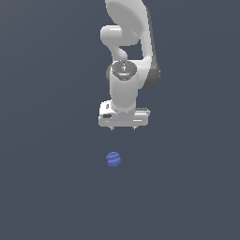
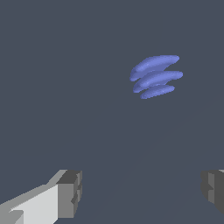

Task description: Pick up the object and move it to a goal position.

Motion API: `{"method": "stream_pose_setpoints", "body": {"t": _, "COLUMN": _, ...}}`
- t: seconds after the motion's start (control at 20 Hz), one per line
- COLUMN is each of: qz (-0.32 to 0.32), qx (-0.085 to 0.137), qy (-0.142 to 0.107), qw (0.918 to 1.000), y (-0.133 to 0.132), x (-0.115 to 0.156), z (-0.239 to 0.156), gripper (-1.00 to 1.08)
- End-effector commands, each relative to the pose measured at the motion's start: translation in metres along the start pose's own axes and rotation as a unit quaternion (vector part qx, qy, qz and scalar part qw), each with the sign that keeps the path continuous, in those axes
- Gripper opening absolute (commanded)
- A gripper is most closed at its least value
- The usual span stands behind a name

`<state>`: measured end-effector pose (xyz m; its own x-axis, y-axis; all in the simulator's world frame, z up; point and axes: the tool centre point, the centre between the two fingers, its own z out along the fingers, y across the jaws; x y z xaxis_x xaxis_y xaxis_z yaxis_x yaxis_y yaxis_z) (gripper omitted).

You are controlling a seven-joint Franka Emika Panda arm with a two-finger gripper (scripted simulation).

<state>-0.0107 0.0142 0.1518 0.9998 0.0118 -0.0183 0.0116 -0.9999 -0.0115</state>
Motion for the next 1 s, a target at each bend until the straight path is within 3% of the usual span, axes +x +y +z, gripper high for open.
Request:
{"method": "stream_pose_setpoints", "body": {"t": 0.0, "qz": 0.000, "qx": 0.000, "qy": 0.000, "qw": 1.0000, "y": 0.000, "x": 0.000, "z": 0.000, "gripper": 1.00}}
{"method": "stream_pose_setpoints", "body": {"t": 0.55, "qz": -0.013, "qx": 0.006, "qy": -0.010, "qw": 0.9998, "y": -0.009, "x": -0.006, "z": 0.001, "gripper": 1.00}}
{"method": "stream_pose_setpoints", "body": {"t": 0.95, "qz": -0.024, "qx": 0.004, "qy": -0.008, "qw": 0.9997, "y": -0.004, "x": 0.005, "z": 0.005, "gripper": 1.00}}
